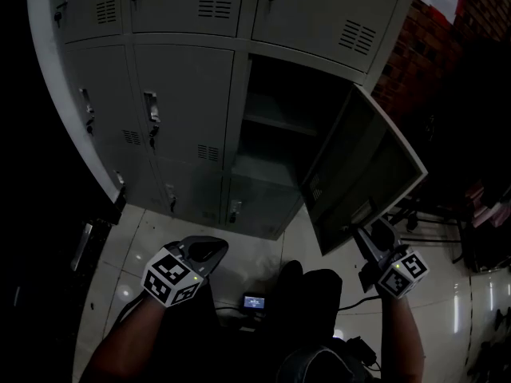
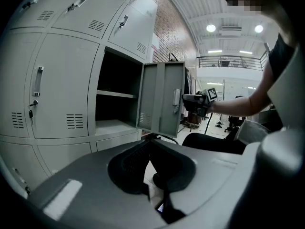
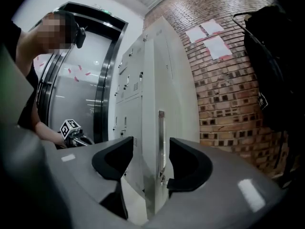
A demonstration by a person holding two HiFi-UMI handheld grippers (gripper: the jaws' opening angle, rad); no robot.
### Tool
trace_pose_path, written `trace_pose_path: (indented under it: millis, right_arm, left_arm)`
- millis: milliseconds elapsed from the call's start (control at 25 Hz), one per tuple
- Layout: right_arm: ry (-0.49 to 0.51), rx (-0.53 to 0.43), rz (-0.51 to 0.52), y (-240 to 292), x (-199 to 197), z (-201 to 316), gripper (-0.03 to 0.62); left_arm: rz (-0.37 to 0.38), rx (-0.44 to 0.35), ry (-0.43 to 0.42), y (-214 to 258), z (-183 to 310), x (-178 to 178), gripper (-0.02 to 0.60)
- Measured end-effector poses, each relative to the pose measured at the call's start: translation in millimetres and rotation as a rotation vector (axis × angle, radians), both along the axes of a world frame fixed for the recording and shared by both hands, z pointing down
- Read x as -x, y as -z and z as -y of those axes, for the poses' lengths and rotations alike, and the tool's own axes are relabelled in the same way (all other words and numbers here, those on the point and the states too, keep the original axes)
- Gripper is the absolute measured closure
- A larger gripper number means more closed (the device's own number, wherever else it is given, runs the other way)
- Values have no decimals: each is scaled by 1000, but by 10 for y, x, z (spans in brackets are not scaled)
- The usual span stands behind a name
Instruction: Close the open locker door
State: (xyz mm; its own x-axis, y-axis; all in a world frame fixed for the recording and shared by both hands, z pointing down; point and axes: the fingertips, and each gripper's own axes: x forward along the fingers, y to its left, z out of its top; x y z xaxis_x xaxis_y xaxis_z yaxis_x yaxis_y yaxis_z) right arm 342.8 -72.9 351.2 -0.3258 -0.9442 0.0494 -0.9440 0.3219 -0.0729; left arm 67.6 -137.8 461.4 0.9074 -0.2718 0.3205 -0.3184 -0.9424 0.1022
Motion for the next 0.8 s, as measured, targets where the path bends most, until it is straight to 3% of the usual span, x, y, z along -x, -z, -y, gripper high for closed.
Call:
trace_pose_path:
  millis: [120, 200, 560, 800]
  right_arm:
    - [19, 7, -32, -42, 66, 53, 386]
    - [42, -11, -15, 18, 213, 81, 446]
    - [261, -30, -56, 61, 1079, 391, 447]
    - [237, -7, -55, -18, 1575, 955, 476]
  left_arm:
    - [-2, 3, -1, 9, -5, -5, 569]
    - [-4, 3, -2, 17, 0, -2, 569]
    - [-20, 13, -2, 34, 6, 1, 569]
    - [-24, 17, 0, 41, 8, 3, 569]
